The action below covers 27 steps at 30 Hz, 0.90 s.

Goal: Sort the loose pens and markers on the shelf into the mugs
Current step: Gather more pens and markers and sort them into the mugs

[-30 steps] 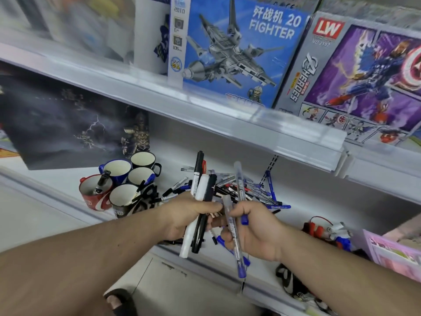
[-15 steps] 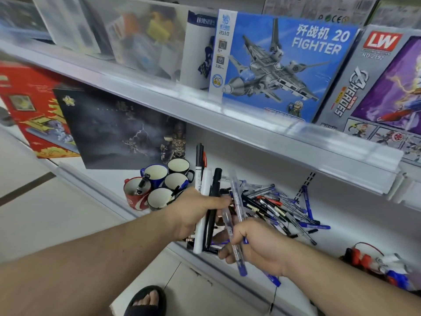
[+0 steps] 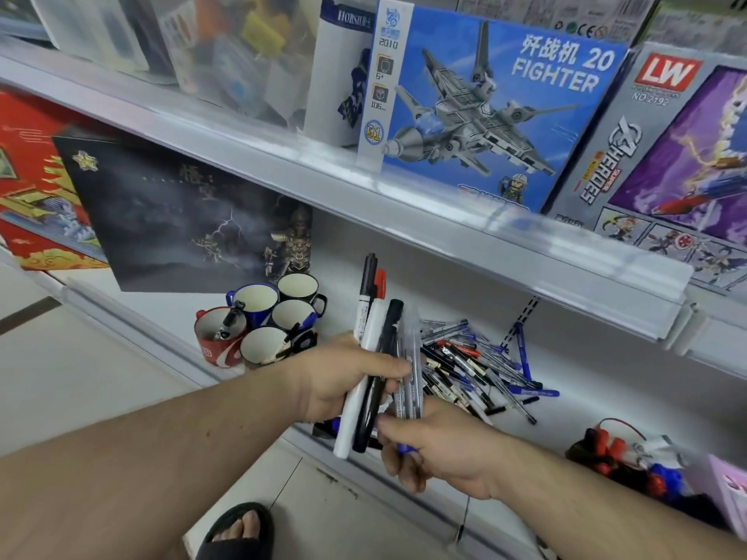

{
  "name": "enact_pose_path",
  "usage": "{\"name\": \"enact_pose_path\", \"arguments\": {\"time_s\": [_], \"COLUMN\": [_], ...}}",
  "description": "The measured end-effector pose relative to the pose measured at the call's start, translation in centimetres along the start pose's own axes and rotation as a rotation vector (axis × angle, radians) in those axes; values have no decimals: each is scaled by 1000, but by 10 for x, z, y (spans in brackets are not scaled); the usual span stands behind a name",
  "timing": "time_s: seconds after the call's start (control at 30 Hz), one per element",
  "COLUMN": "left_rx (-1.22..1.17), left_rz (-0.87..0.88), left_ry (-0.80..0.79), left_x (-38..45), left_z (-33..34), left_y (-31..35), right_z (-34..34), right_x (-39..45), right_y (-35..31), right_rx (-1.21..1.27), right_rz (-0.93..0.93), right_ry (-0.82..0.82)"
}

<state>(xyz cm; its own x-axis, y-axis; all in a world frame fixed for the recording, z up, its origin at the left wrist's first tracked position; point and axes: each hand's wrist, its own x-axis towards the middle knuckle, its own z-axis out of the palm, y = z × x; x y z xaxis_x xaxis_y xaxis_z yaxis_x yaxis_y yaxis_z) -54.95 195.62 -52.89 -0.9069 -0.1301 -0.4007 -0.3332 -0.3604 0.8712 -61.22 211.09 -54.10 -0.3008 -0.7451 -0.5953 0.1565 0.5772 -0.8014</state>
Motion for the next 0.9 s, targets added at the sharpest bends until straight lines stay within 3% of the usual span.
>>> {"name": "enact_pose_path", "arguments": {"time_s": [0.33, 0.43, 0.53, 0.7, 0.9], "left_rx": [63, 210, 393, 427, 396], "left_rz": [133, 212, 224, 177, 103], "left_ry": [-13, -16, -54, -88, -109], "left_x": [7, 11, 15, 15, 8], "left_z": [10, 8, 6, 6, -17], "left_y": [6, 15, 20, 11, 3], "right_z": [-11, -37, -59, -47, -33], "right_x": [-7, -12, -10, 1, 16], "right_y": [-21, -39, -53, -59, -55], "right_rx": [-47, -181, -57, -75, -244], "right_rz": [-21, -131, -308, -447, -430], "right_ry": [-69, 107, 288, 298, 305]}}
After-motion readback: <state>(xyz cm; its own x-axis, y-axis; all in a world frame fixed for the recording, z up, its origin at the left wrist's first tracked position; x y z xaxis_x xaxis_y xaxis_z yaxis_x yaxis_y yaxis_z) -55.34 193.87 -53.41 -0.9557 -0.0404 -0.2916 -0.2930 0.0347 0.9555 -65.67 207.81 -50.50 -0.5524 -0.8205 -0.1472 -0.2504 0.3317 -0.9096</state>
